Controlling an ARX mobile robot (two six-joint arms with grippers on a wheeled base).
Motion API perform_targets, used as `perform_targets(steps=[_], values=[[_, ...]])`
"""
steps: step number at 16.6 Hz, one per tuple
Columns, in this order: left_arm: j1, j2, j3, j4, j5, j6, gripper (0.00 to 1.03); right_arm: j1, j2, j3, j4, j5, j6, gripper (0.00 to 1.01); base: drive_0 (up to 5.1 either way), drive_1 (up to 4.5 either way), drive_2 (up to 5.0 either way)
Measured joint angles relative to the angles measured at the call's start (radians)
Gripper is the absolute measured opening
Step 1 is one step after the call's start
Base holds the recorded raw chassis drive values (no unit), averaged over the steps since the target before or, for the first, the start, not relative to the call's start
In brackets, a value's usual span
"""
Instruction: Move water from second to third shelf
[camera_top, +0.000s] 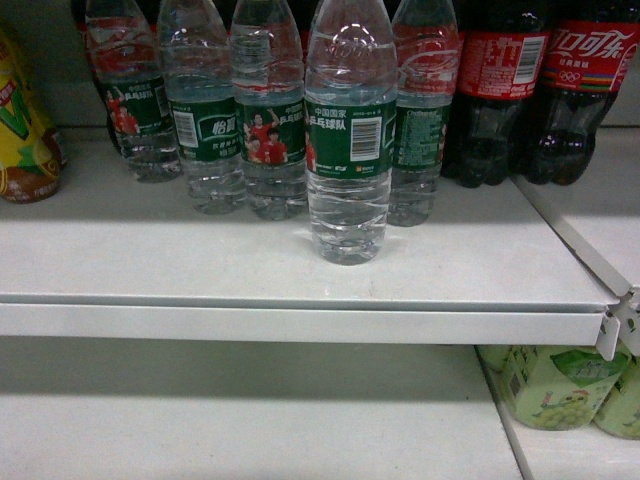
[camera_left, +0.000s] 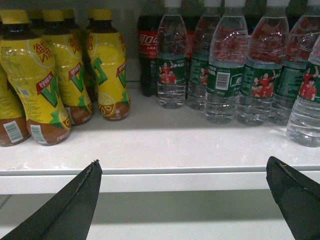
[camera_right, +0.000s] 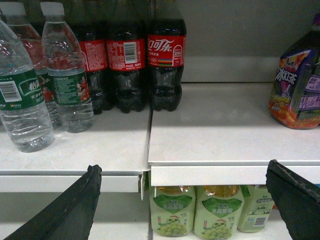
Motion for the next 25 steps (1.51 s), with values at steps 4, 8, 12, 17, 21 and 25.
perform_targets(steps=[4,8,12,17,21,25], values=[[0.000,0.000,0.000,0.000,0.000,0.000,0.98,0.000,0.000,0.000,0.000,0.000,0.000,0.98,0.0,0.00,0.0],[0.000,0.000,0.000,0.000,0.000,0.000,0.98,0.000,0.000,0.000,0.000,0.000,0.000,0.98,0.0,0.00,0.0],[0.000,0.000,0.000,0.000,0.000,0.000,0.98,0.000,0.000,0.000,0.000,0.000,0.000,0.98,0.0,0.00,0.0],[0.000,0.000,0.000,0.000,0.000,0.000,0.98,0.000,0.000,0.000,0.000,0.000,0.000,0.98,0.0,0.00,0.0],[0.000,0.000,0.000,0.000,0.000,0.000,0.98,0.000,0.000,0.000,0.000,0.000,0.000,0.98,0.0,0.00,0.0],[0.000,0.000,0.000,0.000,0.000,0.000,0.98,0.000,0.000,0.000,0.000,0.000,0.000,0.98,0.0,0.00,0.0]])
